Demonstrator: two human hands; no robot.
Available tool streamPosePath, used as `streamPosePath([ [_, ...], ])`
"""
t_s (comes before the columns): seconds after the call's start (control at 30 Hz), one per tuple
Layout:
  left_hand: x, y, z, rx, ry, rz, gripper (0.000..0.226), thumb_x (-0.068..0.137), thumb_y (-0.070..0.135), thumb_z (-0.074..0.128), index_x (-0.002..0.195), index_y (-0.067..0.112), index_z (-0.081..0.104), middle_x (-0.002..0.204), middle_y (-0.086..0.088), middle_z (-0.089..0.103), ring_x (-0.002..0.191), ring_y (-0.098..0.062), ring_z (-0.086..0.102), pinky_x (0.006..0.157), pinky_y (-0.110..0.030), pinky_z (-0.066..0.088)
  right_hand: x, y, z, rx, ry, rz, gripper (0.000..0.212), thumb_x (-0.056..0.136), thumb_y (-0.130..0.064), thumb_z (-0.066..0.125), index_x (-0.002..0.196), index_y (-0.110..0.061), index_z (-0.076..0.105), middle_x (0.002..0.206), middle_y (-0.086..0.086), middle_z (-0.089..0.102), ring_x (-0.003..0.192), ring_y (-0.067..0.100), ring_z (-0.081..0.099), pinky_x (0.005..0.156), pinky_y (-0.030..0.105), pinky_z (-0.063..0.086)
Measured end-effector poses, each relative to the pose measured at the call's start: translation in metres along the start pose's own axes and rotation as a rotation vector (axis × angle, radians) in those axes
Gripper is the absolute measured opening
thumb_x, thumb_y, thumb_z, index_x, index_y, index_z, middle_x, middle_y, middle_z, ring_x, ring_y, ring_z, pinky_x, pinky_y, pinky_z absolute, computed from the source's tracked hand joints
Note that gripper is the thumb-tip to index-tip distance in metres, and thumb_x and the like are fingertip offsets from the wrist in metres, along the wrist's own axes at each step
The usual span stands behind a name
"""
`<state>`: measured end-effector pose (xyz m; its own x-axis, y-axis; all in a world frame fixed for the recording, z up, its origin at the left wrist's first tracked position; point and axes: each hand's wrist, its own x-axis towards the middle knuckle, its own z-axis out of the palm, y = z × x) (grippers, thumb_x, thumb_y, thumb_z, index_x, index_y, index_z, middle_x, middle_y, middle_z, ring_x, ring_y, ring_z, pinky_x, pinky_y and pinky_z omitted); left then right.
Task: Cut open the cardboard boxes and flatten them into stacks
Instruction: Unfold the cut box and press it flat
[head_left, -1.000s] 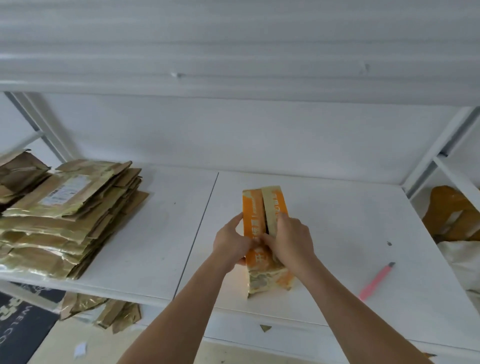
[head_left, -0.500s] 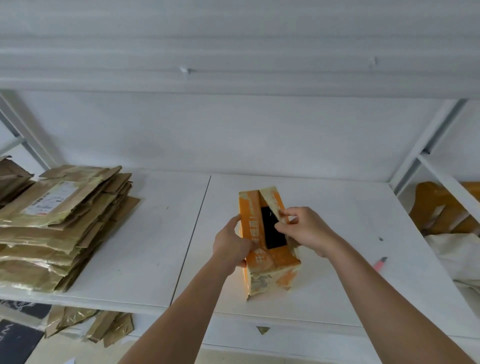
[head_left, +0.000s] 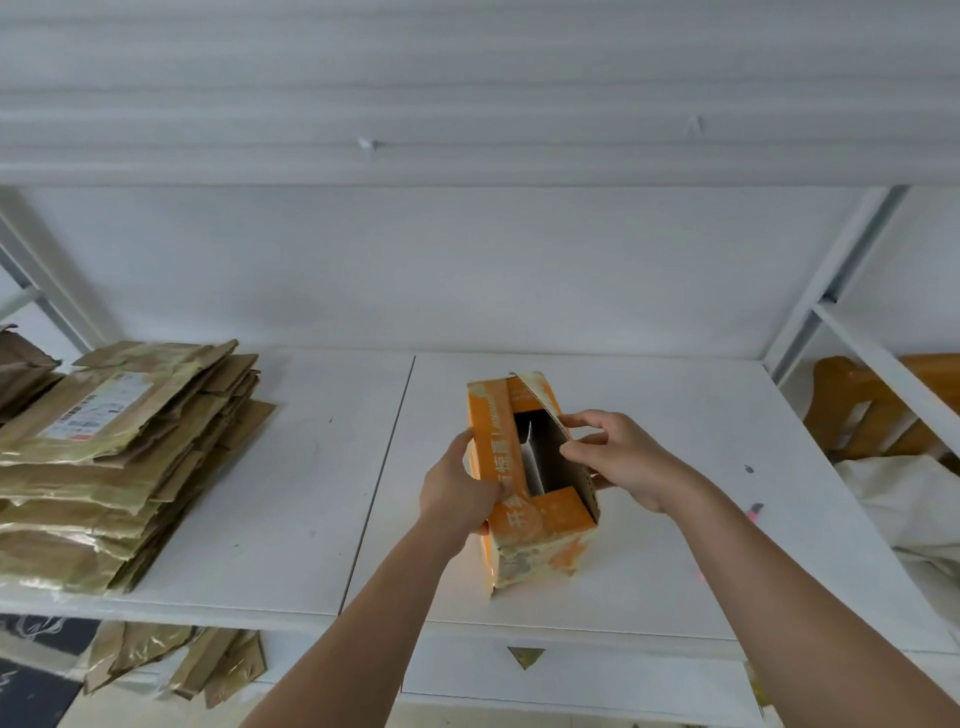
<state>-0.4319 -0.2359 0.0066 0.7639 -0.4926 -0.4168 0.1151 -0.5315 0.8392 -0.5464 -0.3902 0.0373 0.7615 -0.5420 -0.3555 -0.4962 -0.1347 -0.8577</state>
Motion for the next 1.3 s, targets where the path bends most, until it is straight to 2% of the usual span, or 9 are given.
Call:
streamPosePath([
  [0.27, -0.014, 0.008, 0.002, 0.037, -0.023, 0.028, 0.076, 0.085, 0.017, 0.072, 0.145, 0.037, 0.028, 0.116, -0.001, 0.060, 0.098, -0.024, 0.066, 0.071, -0.044, 0.062, -0.023, 0.001, -0.006, -0.018, -0.038, -0.015, 0.038, 0.093, -0.021, 0.065, 0.126, -0.032, 0.050, 0.112, 0.004, 0.064, 0.099, 0.017, 0.064, 0.072, 0.028, 0.056],
  [0.37, -0.011, 0.023, -0.012, -0.037, -0.012, -0.005, 0.078, 0.082, 0.039, 0.074, 0.141, 0.029, 0.025, 0.117, -0.003, 0.062, 0.100, -0.027, 0.066, 0.076, -0.049, 0.060, -0.031, 0.004, 0.001, 0.043, -0.082, -0.110, 0.052, 0.086, -0.024, 0.075, 0.128, -0.042, 0.050, 0.125, -0.005, 0.059, 0.106, 0.012, 0.061, 0.074, 0.025, 0.057],
  [0.47, -0.013, 0.025, -0.019, -0.114, 0.015, 0.023, 0.082, 0.079, 0.041, 0.078, 0.136, 0.036, 0.019, 0.116, -0.002, 0.062, 0.102, -0.029, 0.066, 0.077, -0.056, 0.058, -0.038, 0.001, 0.009, 0.032, -0.132, -0.154, 0.069, 0.084, -0.022, 0.076, 0.133, -0.053, 0.038, 0.128, -0.010, 0.050, 0.105, 0.010, 0.057, 0.071, 0.022, 0.056],
  [0.6, -0.021, 0.018, -0.009, -0.065, 0.005, 0.119, 0.072, 0.076, 0.033, 0.079, 0.124, 0.045, 0.027, 0.105, 0.000, 0.066, 0.090, -0.025, 0.070, 0.064, -0.053, 0.061, -0.041, -0.010, 0.019, -0.147, -0.082, -0.198, 0.090, 0.085, -0.030, 0.075, 0.151, -0.040, 0.016, 0.128, -0.010, 0.041, 0.118, 0.016, 0.052, 0.092, 0.032, 0.051],
  [0.8, -0.029, 0.013, 0.012, 0.034, 0.082, 0.230, 0.077, 0.078, 0.036, 0.076, 0.132, 0.044, 0.022, 0.092, 0.006, 0.064, 0.083, -0.023, 0.068, 0.070, -0.051, 0.060, -0.031, -0.022, 0.026, -0.368, 0.445, -0.322, 0.066, 0.082, -0.037, 0.076, 0.138, -0.018, 0.045, 0.126, 0.002, 0.054, 0.115, 0.017, 0.053, 0.087, 0.023, 0.042],
  [1.0, -0.028, 0.005, 0.001, -0.045, 0.037, 0.215, 0.079, 0.083, 0.023, 0.077, 0.134, 0.047, 0.021, 0.097, 0.011, 0.059, 0.092, -0.021, 0.068, 0.070, -0.048, 0.061, -0.033, -0.021, 0.008, -0.222, 0.262, -0.358, 0.044, 0.080, -0.025, 0.078, 0.120, -0.029, 0.060, 0.106, -0.017, 0.061, 0.085, 0.001, 0.061, 0.066, 0.009, 0.044],
  [1.13, -0.023, -0.010, -0.010, -0.120, -0.044, 0.189, 0.069, 0.083, 0.013, 0.076, 0.128, 0.043, 0.034, 0.108, 0.002, 0.061, 0.097, -0.018, 0.066, 0.068, -0.040, 0.062, -0.034, -0.008, -0.008, 0.126, 0.137, -0.315, 0.024, 0.084, 0.000, 0.067, 0.085, -0.024, 0.071, 0.074, -0.012, 0.073, 0.068, 0.003, 0.068, 0.067, 0.027, 0.050],
  [1.23, -0.019, -0.017, -0.010, -0.121, -0.049, 0.190, 0.065, 0.084, 0.015, 0.075, 0.130, 0.040, 0.035, 0.111, 0.005, 0.059, 0.101, -0.015, 0.063, 0.073, -0.040, 0.060, -0.037, 0.008, -0.004, 0.242, 0.098, -0.259, 0.017, 0.089, -0.006, 0.068, 0.097, -0.021, 0.072, 0.086, 0.010, 0.074, 0.082, 0.021, 0.071, 0.075, 0.033, 0.053],
  [1.3, -0.012, -0.013, -0.004, -0.142, -0.046, 0.166, 0.071, 0.083, 0.017, 0.077, 0.136, 0.037, 0.034, 0.112, 0.007, 0.059, 0.100, -0.014, 0.062, 0.067, -0.034, 0.059, -0.031, 0.016, -0.002, 0.263, 0.229, -0.242, 0.027, 0.089, -0.016, 0.071, 0.113, -0.024, 0.061, 0.098, -0.001, 0.071, 0.084, 0.015, 0.070, 0.071, 0.023, 0.054],
])
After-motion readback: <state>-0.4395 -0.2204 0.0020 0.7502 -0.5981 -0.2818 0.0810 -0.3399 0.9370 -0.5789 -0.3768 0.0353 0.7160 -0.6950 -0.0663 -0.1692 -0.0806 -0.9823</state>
